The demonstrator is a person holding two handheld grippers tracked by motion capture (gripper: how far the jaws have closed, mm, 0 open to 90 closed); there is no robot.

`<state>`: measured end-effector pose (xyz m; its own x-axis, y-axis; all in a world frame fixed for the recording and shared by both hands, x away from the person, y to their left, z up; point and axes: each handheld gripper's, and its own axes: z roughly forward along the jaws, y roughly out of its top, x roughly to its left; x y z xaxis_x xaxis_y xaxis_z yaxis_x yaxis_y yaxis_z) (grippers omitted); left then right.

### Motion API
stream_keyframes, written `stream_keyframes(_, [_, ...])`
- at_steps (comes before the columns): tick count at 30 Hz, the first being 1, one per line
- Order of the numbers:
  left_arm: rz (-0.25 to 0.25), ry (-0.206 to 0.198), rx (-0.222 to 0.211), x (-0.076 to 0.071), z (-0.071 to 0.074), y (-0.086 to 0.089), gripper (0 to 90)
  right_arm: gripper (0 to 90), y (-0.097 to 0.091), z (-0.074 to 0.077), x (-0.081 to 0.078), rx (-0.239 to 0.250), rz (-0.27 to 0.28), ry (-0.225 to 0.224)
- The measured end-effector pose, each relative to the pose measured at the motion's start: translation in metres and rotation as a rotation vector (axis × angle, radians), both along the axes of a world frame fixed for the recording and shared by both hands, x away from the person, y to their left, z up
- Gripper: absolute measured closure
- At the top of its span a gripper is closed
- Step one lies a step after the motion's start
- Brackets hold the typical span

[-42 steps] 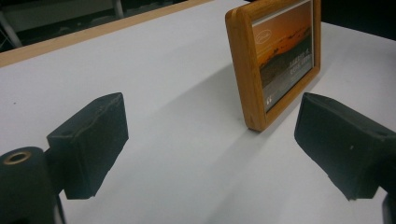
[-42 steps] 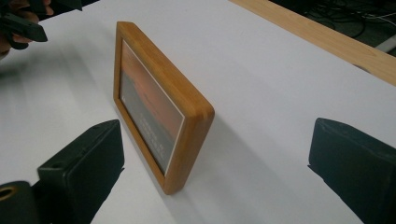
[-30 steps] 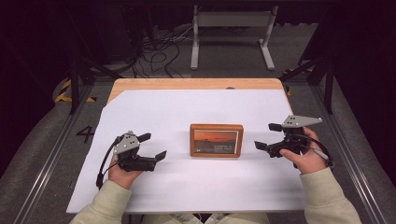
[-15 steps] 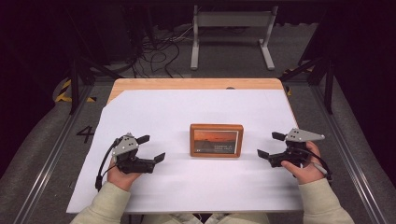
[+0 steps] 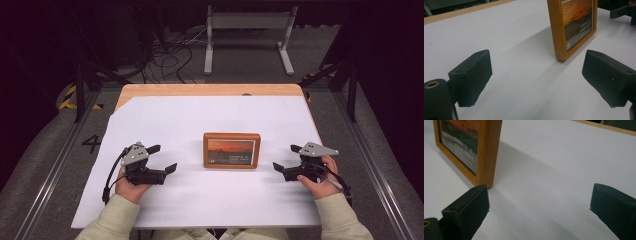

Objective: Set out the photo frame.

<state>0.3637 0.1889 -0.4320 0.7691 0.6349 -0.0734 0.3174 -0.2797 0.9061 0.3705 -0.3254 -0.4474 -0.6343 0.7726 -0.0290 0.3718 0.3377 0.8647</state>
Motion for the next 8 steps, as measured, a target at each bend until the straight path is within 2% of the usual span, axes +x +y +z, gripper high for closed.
stream_keyframes(2, [0.000,0.007,-0.002,0.0000,-0.0002,0.0001,9.6,2.7,-0.0001,0.0003,-0.0002,0.001,0.001,-0.002])
stream_keyframes(3, [-0.003,0.026,-0.027,0.0015,-0.0009,0.0013,9.4,2.8,-0.0008,0.0023,-0.0004,0.006,0.001,-0.012])
stream_keyframes(8, [0.009,0.047,-0.050,0.0051,-0.0025,0.0054,9.2,2.7,-0.0029,0.0062,-0.0010,0.022,-0.007,-0.032])
